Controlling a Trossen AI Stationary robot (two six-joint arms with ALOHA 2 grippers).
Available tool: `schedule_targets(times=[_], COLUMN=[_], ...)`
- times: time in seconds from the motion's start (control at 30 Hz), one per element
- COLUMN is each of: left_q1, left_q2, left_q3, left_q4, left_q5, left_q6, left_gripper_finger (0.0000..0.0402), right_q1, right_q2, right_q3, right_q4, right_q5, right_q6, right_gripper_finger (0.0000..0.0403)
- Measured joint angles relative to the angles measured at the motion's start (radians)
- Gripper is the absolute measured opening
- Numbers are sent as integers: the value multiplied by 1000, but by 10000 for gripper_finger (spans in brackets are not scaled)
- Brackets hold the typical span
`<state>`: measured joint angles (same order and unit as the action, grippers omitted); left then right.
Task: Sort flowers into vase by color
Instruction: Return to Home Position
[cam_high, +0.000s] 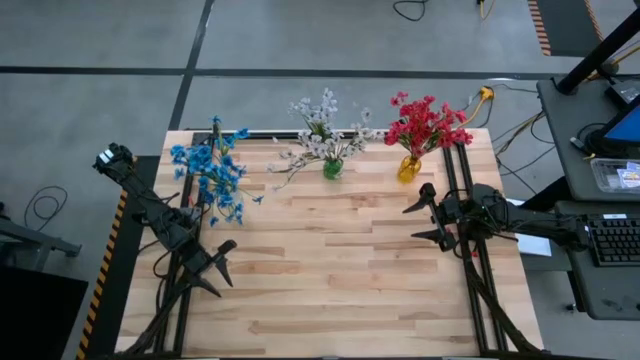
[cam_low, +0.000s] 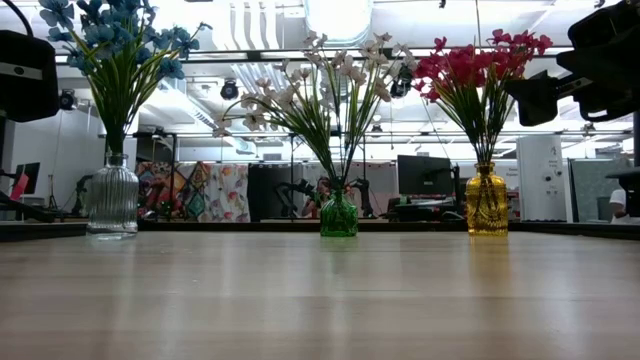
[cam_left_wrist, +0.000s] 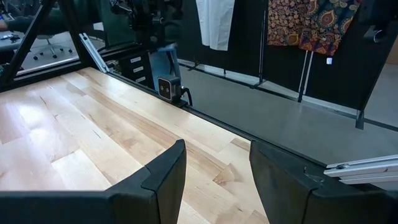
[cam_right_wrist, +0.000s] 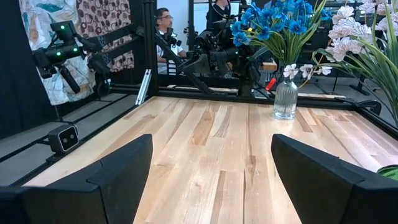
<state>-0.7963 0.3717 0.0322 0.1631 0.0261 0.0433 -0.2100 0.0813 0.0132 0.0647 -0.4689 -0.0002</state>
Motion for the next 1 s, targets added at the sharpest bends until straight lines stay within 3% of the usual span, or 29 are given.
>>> schedule_targets(times=[1.0], left_q1=[0], left_q2=[0], left_q3=[0], left_q4=[0], left_q5=[0], left_q6=[0], left_gripper_finger=[164], right_q1=[0], right_q2=[0], right_q3=[0], right_q4=[0], right_q5=[0], right_q6=[0], right_gripper_finger=[321])
